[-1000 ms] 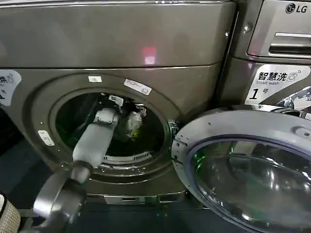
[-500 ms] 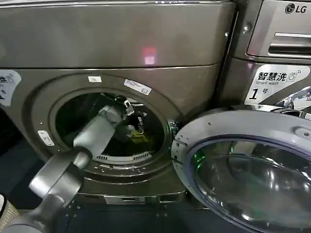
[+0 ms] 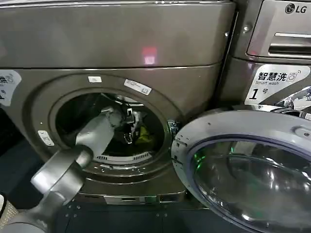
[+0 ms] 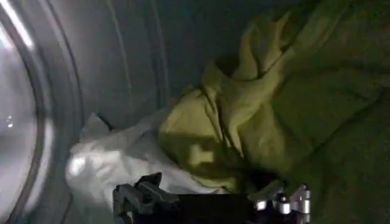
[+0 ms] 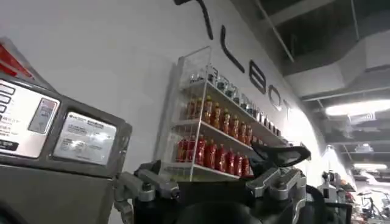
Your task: Grasp the clothes from the dryer.
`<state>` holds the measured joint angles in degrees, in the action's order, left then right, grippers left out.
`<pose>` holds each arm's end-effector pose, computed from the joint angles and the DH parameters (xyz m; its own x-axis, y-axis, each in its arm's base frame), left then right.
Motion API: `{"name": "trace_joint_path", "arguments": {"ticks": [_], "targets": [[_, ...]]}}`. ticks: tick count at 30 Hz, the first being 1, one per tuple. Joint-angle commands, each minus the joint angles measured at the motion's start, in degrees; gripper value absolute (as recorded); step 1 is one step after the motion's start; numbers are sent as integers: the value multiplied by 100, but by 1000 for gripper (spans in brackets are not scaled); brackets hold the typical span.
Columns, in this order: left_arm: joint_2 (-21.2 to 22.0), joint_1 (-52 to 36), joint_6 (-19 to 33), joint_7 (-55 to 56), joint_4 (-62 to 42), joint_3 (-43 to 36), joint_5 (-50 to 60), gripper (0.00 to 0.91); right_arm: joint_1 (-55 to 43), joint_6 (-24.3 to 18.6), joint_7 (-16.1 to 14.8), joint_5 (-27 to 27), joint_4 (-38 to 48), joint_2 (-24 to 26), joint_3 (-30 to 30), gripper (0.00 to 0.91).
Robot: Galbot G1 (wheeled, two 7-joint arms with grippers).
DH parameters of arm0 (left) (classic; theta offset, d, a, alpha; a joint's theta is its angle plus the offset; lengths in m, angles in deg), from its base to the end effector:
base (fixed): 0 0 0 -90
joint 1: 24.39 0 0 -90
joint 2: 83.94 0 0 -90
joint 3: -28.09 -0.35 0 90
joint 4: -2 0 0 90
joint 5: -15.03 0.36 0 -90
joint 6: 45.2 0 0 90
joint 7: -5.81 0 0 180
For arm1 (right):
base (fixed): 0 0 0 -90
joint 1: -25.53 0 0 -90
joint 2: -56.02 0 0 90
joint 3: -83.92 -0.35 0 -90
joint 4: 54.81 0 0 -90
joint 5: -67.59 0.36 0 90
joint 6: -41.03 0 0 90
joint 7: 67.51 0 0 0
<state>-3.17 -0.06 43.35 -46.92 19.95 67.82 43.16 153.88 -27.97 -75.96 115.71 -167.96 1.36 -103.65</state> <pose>0.6645 0.0269 -0.2226 -0.4017 0.1875 0.8964 0.9157 0.0716 0.3954 -0.0219 -0.3882 0.0425 -0.6501 0.6236 -0.4342 0.7356 0.6597 -0.1538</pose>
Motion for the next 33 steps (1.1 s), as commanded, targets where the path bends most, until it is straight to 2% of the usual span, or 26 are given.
{"name": "trace_joint_path", "arguments": {"ticks": [1, 4, 8, 12, 17, 23, 25, 33], "targets": [[19, 28, 36, -82, -21, -76, 86, 148, -7, -5, 2, -3, 4, 1, 4, 907], [21, 29, 65, -68, -15, -60, 41, 0, -14, -6, 1, -5, 6, 1, 9, 907], [10, 56, 119, -30, 13, 31, -167, 0, -35, -9, 4, -17, 6, -9, 34, 907], [21, 142, 34, 270, 69, 394, -820, 0, -47, -25, -3, -77, 2, -29, 57, 907], [-88, 353, -105, 547, 399, 1367, -1726, 0, -66, -22, -9, -103, -1, -47, 93, 907], [-306, 976, -59, 1124, 1001, 2133, -2786, 0, -82, -20, -16, -115, -12, -57, 132, 907], [-279, 1261, -36, 1308, 1191, 2679, -2912, 0, -85, -17, -18, -117, -32, -52, 156, 907], [-294, 2239, -19, 2165, 2819, 3895, -4198, 0, -106, -20, -15, -146, -18, -58, 201, 907]]}}
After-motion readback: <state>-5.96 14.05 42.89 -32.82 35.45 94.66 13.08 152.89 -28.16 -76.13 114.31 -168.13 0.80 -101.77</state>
